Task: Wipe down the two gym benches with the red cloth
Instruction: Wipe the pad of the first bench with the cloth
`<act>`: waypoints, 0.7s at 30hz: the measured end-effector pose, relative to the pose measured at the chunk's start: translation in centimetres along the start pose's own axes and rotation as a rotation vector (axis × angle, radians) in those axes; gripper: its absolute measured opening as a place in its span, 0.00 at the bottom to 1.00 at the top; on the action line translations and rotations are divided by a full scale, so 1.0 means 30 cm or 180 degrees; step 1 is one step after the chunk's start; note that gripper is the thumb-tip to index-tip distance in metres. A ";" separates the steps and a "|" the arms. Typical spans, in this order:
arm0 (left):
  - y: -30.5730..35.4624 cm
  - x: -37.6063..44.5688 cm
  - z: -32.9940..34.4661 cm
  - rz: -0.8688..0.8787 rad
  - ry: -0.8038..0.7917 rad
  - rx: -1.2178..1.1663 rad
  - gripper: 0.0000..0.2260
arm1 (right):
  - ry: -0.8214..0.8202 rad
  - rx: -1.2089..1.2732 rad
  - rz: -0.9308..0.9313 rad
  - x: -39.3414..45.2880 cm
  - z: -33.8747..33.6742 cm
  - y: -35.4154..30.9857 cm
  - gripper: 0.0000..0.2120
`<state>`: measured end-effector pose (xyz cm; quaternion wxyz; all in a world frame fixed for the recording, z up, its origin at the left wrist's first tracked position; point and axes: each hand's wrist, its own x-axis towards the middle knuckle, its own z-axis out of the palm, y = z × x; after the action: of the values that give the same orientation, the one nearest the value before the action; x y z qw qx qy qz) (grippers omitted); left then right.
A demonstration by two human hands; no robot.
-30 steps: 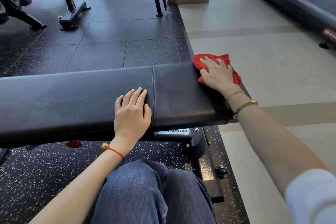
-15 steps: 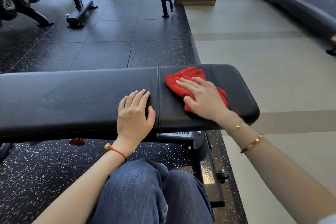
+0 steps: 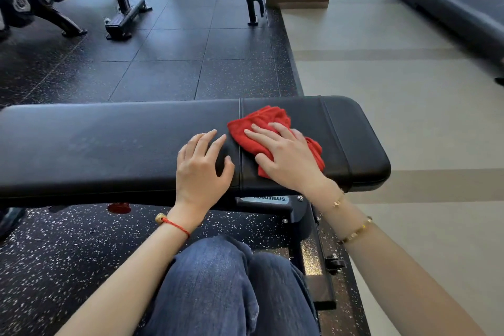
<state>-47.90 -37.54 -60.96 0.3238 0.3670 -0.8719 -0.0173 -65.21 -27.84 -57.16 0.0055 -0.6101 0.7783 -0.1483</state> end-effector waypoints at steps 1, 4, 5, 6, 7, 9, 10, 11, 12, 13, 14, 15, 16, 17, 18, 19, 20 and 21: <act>-0.007 -0.001 -0.005 0.0046 0.0083 -0.0032 0.18 | 0.0026 -0.0027 0.0048 -0.016 -0.011 0.030 0.26; -0.055 -0.007 -0.022 0.0137 0.0299 0.0116 0.16 | 0.0042 -0.0069 0.0404 0.002 -0.046 0.141 0.25; -0.074 -0.012 -0.026 0.0106 0.0328 0.0156 0.16 | 0.0052 -0.0089 0.0571 0.024 -0.053 0.174 0.24; -0.090 -0.016 -0.029 0.0051 0.0332 0.0167 0.15 | 0.0069 -0.0095 0.0718 0.051 -0.058 0.197 0.24; -0.103 -0.021 -0.030 -0.0010 0.0317 0.0155 0.15 | 0.0089 -0.0088 0.0828 0.077 -0.059 0.207 0.23; -0.111 -0.030 -0.026 -0.0119 0.0279 0.0091 0.15 | 0.0111 -0.0109 0.0915 0.121 -0.046 0.189 0.23; -0.109 -0.033 -0.023 -0.0154 0.0275 0.0062 0.15 | 0.0104 -0.0134 0.0898 0.134 -0.036 0.163 0.23; -0.106 -0.035 -0.021 -0.0176 0.0285 0.0047 0.15 | 0.0084 -0.0144 0.0840 0.140 -0.025 0.129 0.23; -0.104 -0.036 -0.020 -0.0188 0.0306 0.0047 0.15 | 0.0054 -0.0137 0.0735 0.135 -0.015 0.089 0.24; -0.103 -0.037 -0.020 -0.0192 0.0327 0.0055 0.15 | 0.0019 -0.0124 0.0588 0.120 -0.005 0.048 0.24; -0.102 -0.037 -0.021 -0.0191 0.0344 0.0062 0.15 | -0.0017 -0.0113 0.0410 0.092 0.004 0.009 0.24; -0.101 -0.038 -0.022 -0.0190 0.0356 0.0063 0.14 | -0.0053 -0.0105 0.0217 0.055 0.010 -0.025 0.25; -0.099 -0.039 -0.023 -0.0189 0.0361 0.0061 0.14 | -0.0085 -0.0105 0.0028 0.011 0.012 -0.048 0.26; -0.097 -0.039 -0.025 -0.0187 0.0362 0.0059 0.14 | -0.0103 -0.0103 -0.0126 -0.035 0.008 -0.056 0.27; -0.095 -0.039 -0.026 -0.0183 0.0365 0.0058 0.14 | -0.0112 -0.0093 -0.0216 -0.076 0.001 -0.048 0.27; -0.095 -0.040 -0.027 -0.0178 0.0375 0.0059 0.14 | -0.0099 -0.0076 -0.0234 -0.109 -0.011 -0.024 0.28; -0.094 -0.040 -0.027 -0.0171 0.0388 0.0061 0.14 | -0.0057 -0.0051 -0.0169 -0.129 -0.027 0.011 0.28; -0.093 -0.041 -0.028 -0.0167 0.0398 0.0066 0.14 | -0.0008 -0.0025 -0.0029 -0.132 -0.044 0.053 0.28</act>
<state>-45.02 -38.60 -61.74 0.3732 0.3935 -0.8402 0.0063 -65.96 -23.43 -56.95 0.0033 -0.6139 0.7761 -0.1445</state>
